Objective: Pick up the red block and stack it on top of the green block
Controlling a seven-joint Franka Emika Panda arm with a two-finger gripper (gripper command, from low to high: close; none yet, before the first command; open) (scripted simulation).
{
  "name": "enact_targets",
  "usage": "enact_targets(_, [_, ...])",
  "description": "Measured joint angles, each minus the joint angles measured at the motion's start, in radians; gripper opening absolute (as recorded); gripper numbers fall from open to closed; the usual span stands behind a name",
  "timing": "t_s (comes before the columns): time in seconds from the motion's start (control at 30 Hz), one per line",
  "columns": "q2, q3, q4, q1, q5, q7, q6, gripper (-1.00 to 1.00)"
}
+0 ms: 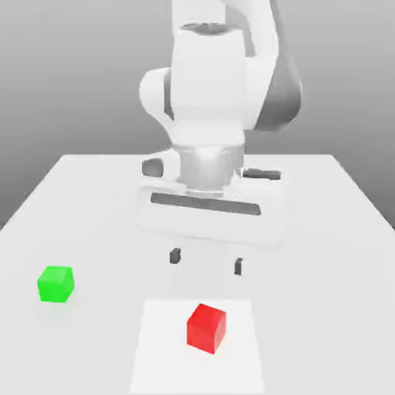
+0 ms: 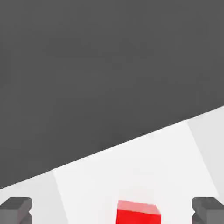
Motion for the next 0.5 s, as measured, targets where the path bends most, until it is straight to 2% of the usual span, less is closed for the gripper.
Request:
enact_targets(0.1, [0.109, -0.005, -0.034, 0.004, -0.022, 0.06, 0.071, 0.0])
enact_targets(0.27, [0.291, -0.047, -0.016, 0.035, -0.074, 0.106, 0.221, 0.0])
enact_targets(0.3, [0.313, -0.054, -0.013, 0.04, -0.08, 0.111, 0.24, -1.0])
enact_targets(0.5, [0.324, -0.057, -0.011, 0.042, -0.085, 0.115, 0.251, -1.0])
